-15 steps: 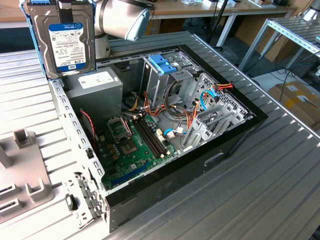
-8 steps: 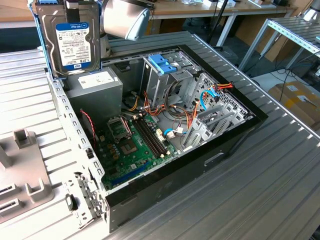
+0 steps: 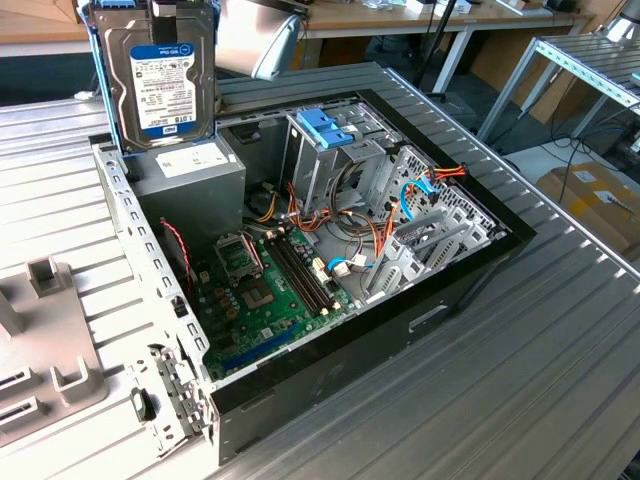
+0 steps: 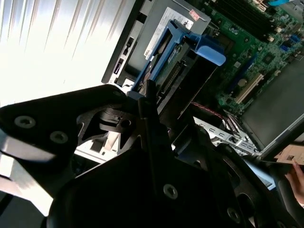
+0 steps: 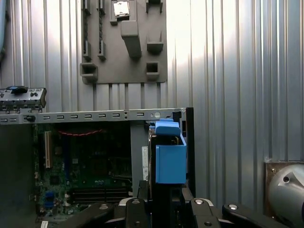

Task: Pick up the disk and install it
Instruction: 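Pick up the disk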

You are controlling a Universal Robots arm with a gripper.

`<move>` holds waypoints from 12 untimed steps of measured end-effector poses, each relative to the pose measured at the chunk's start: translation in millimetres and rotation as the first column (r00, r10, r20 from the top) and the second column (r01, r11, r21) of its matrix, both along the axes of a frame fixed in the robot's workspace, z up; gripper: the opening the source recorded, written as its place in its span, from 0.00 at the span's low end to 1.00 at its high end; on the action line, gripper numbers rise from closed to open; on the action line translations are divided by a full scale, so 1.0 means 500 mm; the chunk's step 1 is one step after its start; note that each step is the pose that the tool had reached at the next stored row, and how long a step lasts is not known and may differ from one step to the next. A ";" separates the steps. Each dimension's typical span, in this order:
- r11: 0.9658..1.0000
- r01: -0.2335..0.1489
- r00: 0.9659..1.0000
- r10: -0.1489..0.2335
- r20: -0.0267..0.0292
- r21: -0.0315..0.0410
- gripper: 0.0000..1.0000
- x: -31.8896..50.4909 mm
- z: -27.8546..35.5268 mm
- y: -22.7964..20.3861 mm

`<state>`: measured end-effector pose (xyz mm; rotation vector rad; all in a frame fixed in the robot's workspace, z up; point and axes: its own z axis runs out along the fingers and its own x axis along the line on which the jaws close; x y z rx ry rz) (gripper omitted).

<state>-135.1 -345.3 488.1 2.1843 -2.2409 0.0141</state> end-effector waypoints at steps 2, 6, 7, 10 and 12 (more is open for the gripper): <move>1.000 0.000 1.000 0.000 0.000 0.000 0.35 0.005 0.000 0.0000; 1.000 0.000 1.000 0.000 0.000 0.000 0.35 0.012 0.000 0.0000; 1.000 0.000 1.000 0.000 0.000 0.000 0.35 0.013 0.000 0.0000; 1.000 0.000 1.000 0.000 0.000 0.000 0.35 0.013 0.000 0.0000; 1.000 0.000 1.000 0.000 0.000 0.000 0.35 0.013 0.000 0.0000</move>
